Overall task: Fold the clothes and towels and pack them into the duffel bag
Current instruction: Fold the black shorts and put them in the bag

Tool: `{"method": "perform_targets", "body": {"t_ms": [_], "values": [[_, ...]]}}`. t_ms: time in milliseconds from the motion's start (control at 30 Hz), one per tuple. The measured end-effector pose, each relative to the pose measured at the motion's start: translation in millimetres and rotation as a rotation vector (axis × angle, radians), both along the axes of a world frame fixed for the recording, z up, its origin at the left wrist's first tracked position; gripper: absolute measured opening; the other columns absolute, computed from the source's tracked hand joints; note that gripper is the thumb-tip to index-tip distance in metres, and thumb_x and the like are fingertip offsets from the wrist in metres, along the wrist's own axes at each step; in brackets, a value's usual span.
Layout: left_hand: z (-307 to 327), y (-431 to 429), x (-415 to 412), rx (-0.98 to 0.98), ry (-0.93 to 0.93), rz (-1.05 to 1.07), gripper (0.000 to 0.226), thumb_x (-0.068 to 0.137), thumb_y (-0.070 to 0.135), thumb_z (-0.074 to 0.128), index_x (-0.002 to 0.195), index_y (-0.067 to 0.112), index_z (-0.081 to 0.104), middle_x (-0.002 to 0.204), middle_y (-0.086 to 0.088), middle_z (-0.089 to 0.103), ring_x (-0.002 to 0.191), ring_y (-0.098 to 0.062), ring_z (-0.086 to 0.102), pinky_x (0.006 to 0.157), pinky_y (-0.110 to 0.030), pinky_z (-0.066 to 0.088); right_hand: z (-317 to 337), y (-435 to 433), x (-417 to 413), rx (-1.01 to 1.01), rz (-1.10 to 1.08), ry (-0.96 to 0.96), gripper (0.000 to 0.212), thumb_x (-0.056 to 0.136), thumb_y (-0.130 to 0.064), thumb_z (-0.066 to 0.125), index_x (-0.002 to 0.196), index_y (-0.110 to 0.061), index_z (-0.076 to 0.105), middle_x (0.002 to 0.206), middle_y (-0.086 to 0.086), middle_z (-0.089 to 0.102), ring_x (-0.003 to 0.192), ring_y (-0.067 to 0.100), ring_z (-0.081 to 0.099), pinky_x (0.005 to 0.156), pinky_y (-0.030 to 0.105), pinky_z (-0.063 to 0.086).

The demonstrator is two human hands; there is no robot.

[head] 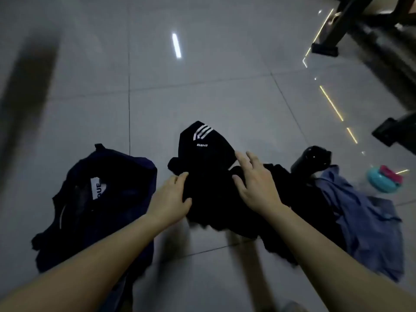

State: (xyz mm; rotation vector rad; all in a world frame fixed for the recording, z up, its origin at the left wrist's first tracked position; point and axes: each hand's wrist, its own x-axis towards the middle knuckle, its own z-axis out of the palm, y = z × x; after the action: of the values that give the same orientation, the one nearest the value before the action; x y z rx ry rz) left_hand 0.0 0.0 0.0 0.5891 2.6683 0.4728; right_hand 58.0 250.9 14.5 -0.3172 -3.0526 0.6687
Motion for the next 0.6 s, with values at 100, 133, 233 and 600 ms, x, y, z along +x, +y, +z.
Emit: {"method": "perform_targets", "body": {"t_ms": [100, 133, 233, 600], "values": [[-57, 7, -3, 0.000, -0.171, 0.035, 0.068, 0.096, 0.030, 0.061, 0.155, 0.022, 0.028, 0.143, -0.007, 0.050, 0.122, -0.026, 0.056, 0.096, -0.040, 0.051, -59, -5, 5, 0.104, 0.093, -0.137, 0.057, 0.099, -0.039, 0.051, 0.152, -0.025, 0.036, 0.158, 0.011, 0.030, 0.138, 0.034, 0.040, 0.109, 0.049, 0.040], [-73, 10, -4, -0.016, -0.218, 0.039, 0.068, 0.095, 0.032, 0.064, 0.154, 0.022, 0.031, 0.142, -0.007, 0.051, 0.123, -0.026, 0.056, 0.098, -0.041, 0.051, -77, -9, 8, 0.111, 0.122, -0.226, 0.057, 0.098, -0.039, 0.052, 0.151, -0.024, 0.037, 0.159, 0.010, 0.028, 0.141, 0.034, 0.037, 0.111, 0.049, 0.038], [-126, 16, 3, -0.091, -0.273, -0.025, 0.089, 0.083, 0.047, 0.076, 0.155, 0.024, 0.029, 0.143, -0.006, 0.048, 0.126, -0.028, 0.052, 0.102, -0.042, 0.049, -126, -22, 15, 0.153, 0.215, -0.460, 0.077, 0.094, -0.046, 0.058, 0.158, -0.030, 0.019, 0.165, 0.010, 0.014, 0.150, 0.034, 0.018, 0.118, 0.056, 0.025], [-121, 6, 9, 0.135, -0.210, 0.114, 0.017, 0.093, 0.018, 0.057, 0.103, 0.018, 0.071, 0.102, -0.001, 0.069, 0.092, -0.023, 0.065, 0.078, -0.035, 0.053, -131, -29, 35, 0.370, 0.048, -0.399, 0.014, 0.094, -0.019, 0.055, 0.108, -0.018, 0.056, 0.112, 0.007, 0.056, 0.109, 0.032, 0.055, 0.087, 0.043, 0.044]]}}
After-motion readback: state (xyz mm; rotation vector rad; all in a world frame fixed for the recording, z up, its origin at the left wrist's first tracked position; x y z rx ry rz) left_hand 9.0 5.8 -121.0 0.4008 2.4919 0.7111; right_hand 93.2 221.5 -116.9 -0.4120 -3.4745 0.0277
